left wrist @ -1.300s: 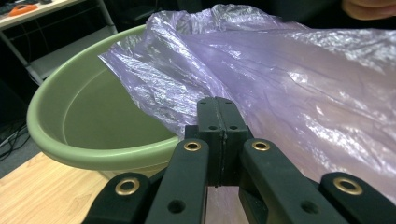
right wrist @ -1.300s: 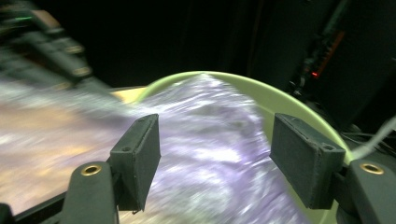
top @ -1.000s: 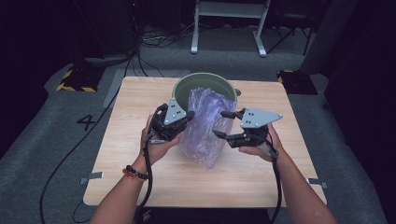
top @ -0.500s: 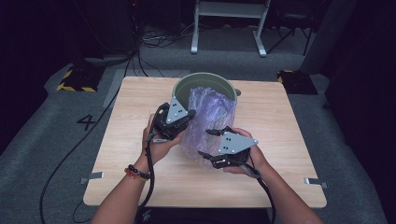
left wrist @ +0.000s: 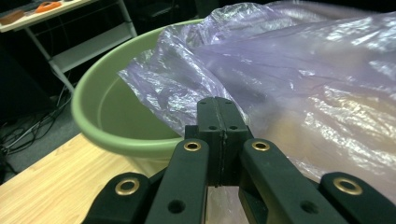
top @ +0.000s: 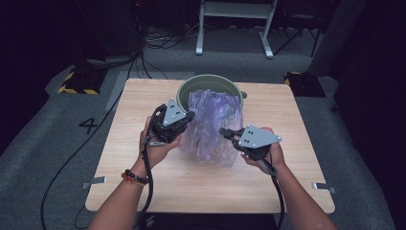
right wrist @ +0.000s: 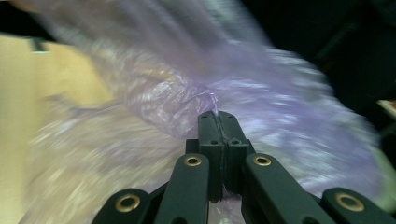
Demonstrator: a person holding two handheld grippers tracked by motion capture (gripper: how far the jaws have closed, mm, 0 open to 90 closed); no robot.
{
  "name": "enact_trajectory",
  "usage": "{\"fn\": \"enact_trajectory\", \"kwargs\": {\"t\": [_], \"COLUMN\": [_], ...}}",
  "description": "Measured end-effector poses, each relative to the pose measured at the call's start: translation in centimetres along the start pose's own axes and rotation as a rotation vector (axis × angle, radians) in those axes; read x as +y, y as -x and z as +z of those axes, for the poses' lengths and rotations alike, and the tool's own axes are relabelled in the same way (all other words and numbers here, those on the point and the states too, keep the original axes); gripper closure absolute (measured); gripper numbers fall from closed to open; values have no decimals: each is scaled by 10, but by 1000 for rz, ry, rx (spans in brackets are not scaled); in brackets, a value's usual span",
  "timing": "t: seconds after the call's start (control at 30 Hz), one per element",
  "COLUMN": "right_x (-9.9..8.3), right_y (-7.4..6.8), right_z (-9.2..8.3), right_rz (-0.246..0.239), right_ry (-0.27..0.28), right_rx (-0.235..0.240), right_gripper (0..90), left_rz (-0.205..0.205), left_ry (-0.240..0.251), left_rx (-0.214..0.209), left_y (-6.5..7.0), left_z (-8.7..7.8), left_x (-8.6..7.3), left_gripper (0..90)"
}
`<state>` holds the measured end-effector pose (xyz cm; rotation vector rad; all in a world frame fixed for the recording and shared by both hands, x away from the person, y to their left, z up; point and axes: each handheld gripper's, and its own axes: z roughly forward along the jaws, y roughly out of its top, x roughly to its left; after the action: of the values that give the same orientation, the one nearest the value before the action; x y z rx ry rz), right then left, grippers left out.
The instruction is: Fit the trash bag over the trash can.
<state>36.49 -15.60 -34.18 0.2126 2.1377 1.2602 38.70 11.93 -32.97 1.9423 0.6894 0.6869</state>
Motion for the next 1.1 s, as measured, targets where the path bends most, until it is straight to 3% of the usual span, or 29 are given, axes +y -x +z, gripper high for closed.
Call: {"fn": "enact_trajectory", "kwargs": {"t": [0.13, 0.23, 0.4, 0.5, 0.6, 0.87, 1.0, 1.1], "right_x": [0, -2, -9, -11, -13, -15, -15, -15], "right_y": [21, 33, 55, 63, 68, 72, 72, 71], "right_z": [-7, -4, 3, 7, 9, 12, 12, 13], "right_rz": [75, 95, 164, 183, 201, 211, 224, 224], "right_ry": [27, 8, -8, -19, -29, -54, -67, -78], "right_rx": [-70, -108, -128, -149, -159, -179, -187, -190], "right_gripper": [900, 900, 900, 900, 900, 900, 900, 900], "left_rz": [-10, -24, -66, -56, -24, -12, -32, 4], "left_ry": [-2, 1, 25, 64, 74, 131, 153, 140], "left_rx": [13, 21, 67, 7, 17, -23, -77, -95], "left_y": [-6, -10, -13, -8, 1, 16, 24, 37], "left_z": [0, 0, -8, -18, -31, -57, -55, -50], "left_x": [-1, -2, -2, -1, -4, -16, -33, -43], "left_gripper": [892, 859, 608, 406, 298, 208, 168, 158]}}
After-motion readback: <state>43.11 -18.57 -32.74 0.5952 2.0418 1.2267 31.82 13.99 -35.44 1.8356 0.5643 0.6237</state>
